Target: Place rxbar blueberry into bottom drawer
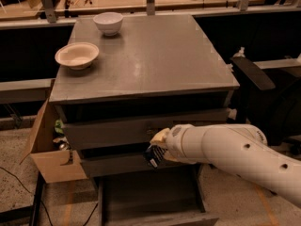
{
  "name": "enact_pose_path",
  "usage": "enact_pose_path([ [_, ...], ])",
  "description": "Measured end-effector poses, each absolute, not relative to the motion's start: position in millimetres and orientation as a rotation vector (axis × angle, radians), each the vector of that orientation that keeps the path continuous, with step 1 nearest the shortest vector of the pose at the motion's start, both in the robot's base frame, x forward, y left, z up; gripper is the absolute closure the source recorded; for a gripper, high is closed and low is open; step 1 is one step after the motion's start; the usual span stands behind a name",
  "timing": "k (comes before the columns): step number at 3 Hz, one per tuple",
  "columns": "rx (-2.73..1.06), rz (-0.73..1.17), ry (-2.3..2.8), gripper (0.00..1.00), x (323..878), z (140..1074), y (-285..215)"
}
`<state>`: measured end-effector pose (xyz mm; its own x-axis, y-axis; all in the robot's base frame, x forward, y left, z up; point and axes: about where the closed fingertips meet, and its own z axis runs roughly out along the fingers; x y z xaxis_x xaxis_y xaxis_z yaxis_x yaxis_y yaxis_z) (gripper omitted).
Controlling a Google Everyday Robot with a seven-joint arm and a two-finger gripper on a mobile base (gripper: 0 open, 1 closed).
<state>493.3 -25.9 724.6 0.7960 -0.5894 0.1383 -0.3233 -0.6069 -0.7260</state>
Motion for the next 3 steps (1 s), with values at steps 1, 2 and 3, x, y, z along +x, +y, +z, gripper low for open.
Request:
enact_pose_path([
  [1,-2.276,-0.437,0.614,1.0,506.6,674.4,-51.2],
  [2,-2.319,-0.34,0.561,1.0,508.8,614.0,-69.1],
  [3,-2.38,-0.256,0.59,1.0,510.5,542.7,-88.1],
])
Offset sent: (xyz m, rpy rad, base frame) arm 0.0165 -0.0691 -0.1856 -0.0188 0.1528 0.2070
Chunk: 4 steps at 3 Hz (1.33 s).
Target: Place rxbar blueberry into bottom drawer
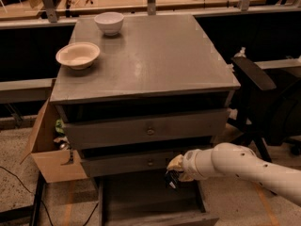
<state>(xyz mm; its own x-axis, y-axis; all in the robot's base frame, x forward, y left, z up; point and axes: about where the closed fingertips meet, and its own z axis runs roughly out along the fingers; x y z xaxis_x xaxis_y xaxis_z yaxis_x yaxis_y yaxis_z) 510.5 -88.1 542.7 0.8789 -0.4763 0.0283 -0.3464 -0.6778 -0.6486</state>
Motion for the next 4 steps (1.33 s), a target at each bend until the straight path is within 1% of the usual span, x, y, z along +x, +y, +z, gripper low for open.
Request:
enact_pose_path([
  [1,-2.38,-0.256,0.59,1.0,510.5,542.7,-88.0],
  [2,-2.348,-0.288,0.548,1.0,514.0,509.3,-84.9],
  [3,-2.309,-0.312,0.457,1.0,521.9,456.6,-76.2],
  [4,-2.314,-0.291,0.392,1.0,526.6,397.9,-67.1],
])
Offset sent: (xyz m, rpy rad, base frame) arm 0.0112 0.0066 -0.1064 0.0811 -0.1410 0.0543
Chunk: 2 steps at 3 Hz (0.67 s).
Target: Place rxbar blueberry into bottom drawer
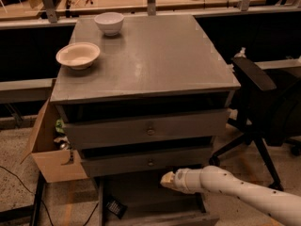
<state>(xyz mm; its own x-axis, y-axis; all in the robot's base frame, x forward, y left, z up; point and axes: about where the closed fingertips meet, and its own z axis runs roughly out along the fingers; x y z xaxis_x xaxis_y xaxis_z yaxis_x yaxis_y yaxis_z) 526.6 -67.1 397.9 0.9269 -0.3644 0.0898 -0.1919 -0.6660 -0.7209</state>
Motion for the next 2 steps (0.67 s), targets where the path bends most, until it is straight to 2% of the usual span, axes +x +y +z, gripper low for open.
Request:
enact_pose_path([
  [1,-2.331,-0.28,0.369,1.0,529.7,345.8,-59.4],
  [2,-2.328,-0.269,0.371,0.81,527.0,343.8,-56.9],
])
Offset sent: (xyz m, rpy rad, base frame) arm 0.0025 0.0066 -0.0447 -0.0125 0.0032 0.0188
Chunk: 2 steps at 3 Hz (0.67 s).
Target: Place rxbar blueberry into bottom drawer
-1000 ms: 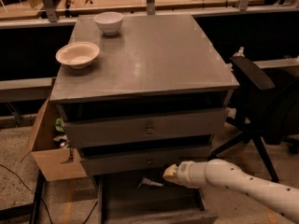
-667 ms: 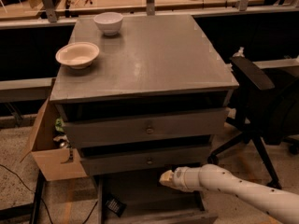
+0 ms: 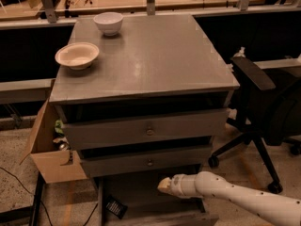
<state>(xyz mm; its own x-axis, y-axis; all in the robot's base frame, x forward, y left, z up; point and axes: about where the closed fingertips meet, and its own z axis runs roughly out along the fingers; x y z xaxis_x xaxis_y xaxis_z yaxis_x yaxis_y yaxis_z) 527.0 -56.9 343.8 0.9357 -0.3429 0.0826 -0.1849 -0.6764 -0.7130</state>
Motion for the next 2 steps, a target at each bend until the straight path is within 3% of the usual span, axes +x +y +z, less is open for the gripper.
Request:
enact_pose_path([
  [2,-2.326,-0.264,0.368,0.34,525.9,342.6,-54.0],
])
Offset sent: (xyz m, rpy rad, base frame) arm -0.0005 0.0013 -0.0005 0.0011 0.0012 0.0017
